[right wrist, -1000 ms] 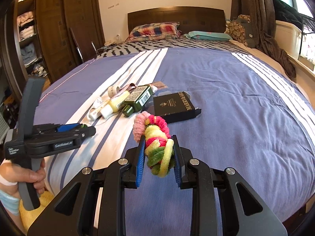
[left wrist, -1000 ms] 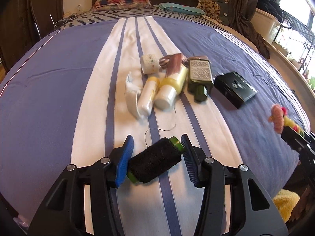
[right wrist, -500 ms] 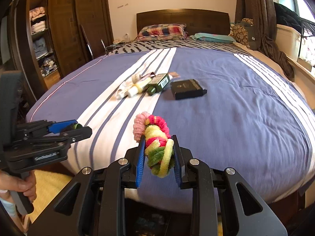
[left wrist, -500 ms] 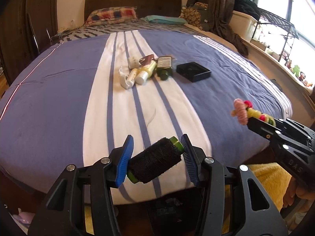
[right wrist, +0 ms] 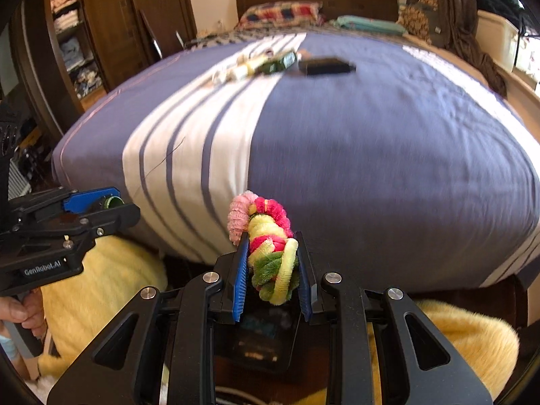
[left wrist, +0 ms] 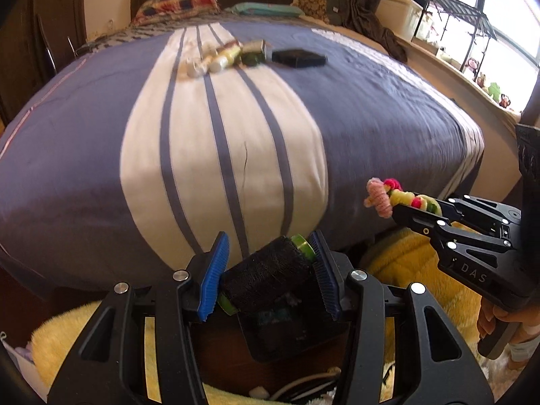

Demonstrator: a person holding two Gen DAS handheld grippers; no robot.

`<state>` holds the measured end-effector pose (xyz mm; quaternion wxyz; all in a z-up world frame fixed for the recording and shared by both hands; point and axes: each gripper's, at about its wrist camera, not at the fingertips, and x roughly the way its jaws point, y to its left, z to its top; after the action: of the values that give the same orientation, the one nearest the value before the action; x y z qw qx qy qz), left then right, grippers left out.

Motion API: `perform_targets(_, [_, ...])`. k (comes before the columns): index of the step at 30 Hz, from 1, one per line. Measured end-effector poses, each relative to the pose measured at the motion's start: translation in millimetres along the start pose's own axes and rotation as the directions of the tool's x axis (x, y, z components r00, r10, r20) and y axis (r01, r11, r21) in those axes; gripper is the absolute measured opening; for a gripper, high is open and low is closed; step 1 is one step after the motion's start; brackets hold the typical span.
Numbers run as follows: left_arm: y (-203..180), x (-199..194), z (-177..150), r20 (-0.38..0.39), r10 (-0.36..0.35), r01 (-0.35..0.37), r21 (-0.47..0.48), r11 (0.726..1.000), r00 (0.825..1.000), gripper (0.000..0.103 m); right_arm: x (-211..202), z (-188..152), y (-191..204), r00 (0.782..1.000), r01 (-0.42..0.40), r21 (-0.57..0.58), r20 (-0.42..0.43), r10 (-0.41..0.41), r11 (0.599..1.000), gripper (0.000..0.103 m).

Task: Collect trash
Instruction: 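Lower both tools to the bin and release the spool and hair ties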

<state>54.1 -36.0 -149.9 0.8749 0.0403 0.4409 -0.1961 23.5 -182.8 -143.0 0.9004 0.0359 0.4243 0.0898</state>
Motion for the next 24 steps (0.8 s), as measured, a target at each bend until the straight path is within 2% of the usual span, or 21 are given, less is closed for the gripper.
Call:
perform_targets(4, [-2, 24, -21, -0.081, -0.009, 0.010, 0.003, 1.000, 0.997, 0.047, 17, -14, 1, 0.997, -0.033, 0.015, -0.066, 0.034, 0.999, 0.026])
perform_targets(8, [0, 54, -34, -0.164, -0.021, 0.020, -0.009, 1.000, 0.986, 0.047, 39, -28, 4, 0.987, -0.058, 0.039, -0.145, 0.063, 0.998, 0.026])
perform_targets(16, [6, 106, -66, -0.317, -0.050, 0.041, -0.035, 0.999, 0.947, 0.047, 84, -54, 1, 0.957, -0.061, 0.083, -0.280, 0.083, 0.995, 0.026])
perform_targets(19, [8, 119, -74, -0.354, -0.072, 0.058, -0.050, 0.997, 0.932, 0.047, 94, -58, 1, 0.948, -0.060, 0.090, -0.307, 0.085, 0.994, 0.026])
perform_targets(24, [9, 123, -77, -0.370, -0.086, 0.072, -0.050, 0.996, 0.925, 0.048, 100, -57, 3, 0.942, -0.062, 0.090, -0.323, 0.088, 0.994, 0.028])
